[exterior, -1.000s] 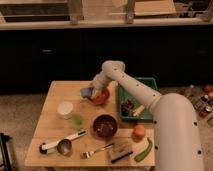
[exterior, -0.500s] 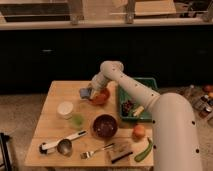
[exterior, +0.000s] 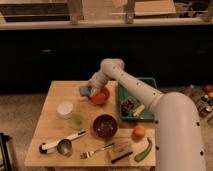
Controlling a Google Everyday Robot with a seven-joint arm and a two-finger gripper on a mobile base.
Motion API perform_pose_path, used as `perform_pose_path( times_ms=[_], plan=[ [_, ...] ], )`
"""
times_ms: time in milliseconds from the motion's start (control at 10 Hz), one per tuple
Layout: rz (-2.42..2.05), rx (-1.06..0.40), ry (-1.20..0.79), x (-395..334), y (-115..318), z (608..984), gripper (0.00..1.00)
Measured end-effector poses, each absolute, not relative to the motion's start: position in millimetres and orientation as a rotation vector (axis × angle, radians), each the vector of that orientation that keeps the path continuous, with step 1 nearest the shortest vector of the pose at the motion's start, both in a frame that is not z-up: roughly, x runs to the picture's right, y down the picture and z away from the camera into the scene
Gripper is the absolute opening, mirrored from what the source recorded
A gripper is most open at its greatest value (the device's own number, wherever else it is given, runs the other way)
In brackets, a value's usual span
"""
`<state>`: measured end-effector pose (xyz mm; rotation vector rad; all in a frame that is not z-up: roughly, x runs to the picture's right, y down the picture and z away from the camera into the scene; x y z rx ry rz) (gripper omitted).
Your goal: Place sponge in table surface
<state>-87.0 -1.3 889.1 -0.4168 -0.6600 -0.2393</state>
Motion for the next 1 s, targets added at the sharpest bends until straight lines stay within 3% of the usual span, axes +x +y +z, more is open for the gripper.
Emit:
perform_pose_path(
  times_ms=[200,1000],
  plan=[
    [-0.330,-0.395,-0.680,-102.6,-13.6,881.1,0.01],
    [-0.782,-0.460,-0.739,-175.7,-7.6,893.7,0.00]
  ],
)
